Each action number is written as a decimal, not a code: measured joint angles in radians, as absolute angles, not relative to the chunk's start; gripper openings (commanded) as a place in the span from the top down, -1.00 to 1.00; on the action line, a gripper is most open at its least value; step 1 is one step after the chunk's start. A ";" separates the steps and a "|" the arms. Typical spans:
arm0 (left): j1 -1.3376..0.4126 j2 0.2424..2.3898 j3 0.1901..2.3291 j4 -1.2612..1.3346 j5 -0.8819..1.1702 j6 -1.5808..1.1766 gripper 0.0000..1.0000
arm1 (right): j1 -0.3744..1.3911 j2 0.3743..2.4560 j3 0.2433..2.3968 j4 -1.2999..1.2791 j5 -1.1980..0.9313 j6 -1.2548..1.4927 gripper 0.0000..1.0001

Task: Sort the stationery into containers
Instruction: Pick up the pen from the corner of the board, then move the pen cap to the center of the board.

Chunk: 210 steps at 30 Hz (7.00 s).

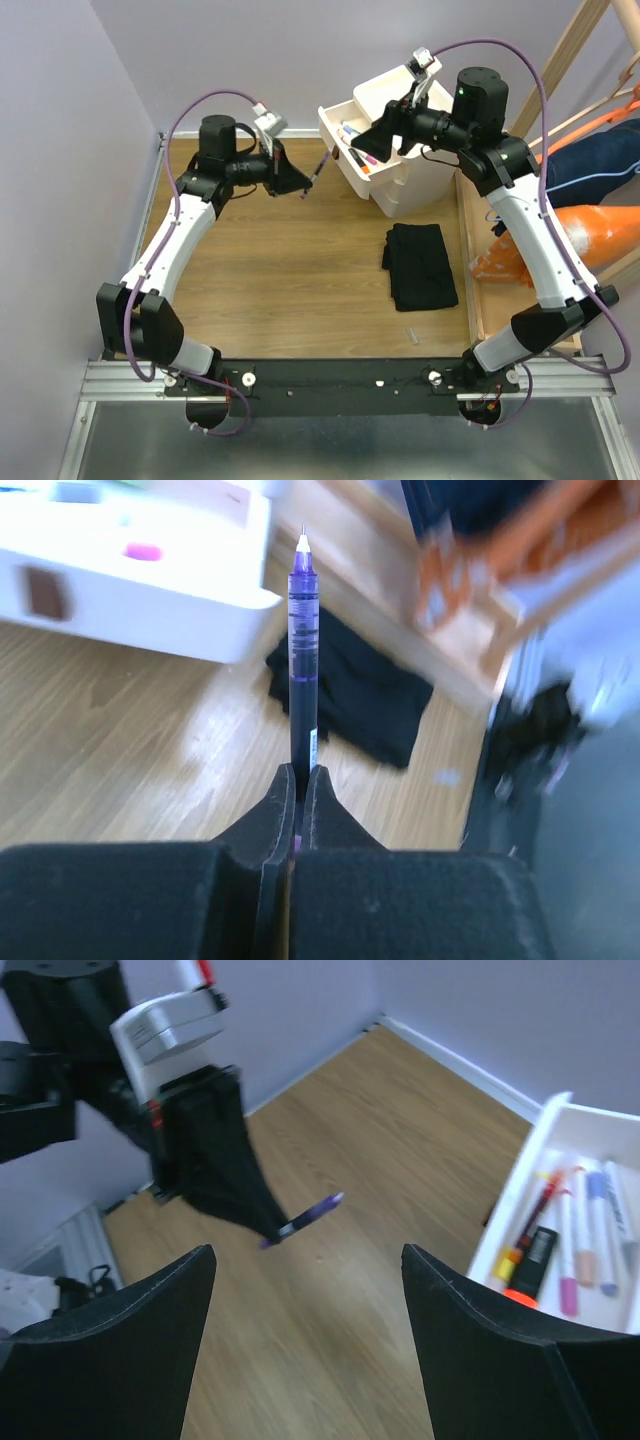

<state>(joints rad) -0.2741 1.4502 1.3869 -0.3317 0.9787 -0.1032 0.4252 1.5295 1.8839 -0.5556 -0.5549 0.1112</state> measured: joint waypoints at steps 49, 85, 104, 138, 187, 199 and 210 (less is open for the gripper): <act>-0.173 1.522 1.381 0.337 1.005 -0.874 0.36 | 0.569 1.871 2.025 -0.192 -0.656 0.379 0.99; -0.161 1.330 1.203 -0.543 0.957 -0.234 1.00 | 0.583 1.187 1.469 -0.888 -0.417 -0.430 -0.16; -0.158 1.293 1.177 -0.788 0.816 -0.078 1.00 | 0.701 1.451 1.157 -1.123 -0.166 -0.264 -0.16; -0.156 1.429 1.333 -0.834 0.739 0.020 1.00 | 0.591 1.496 0.942 -1.086 -0.049 0.444 -0.04; -0.053 1.246 1.254 -0.842 0.722 0.017 0.99 | 0.820 1.778 1.184 -0.942 -0.188 0.287 0.99; -0.005 1.195 1.265 -0.982 0.693 0.090 1.00 | 1.093 1.937 1.393 -0.726 -0.020 -0.238 0.99; 0.025 1.192 1.265 -0.988 0.667 0.086 1.00 | 1.107 1.794 1.030 -0.378 0.341 -0.710 0.28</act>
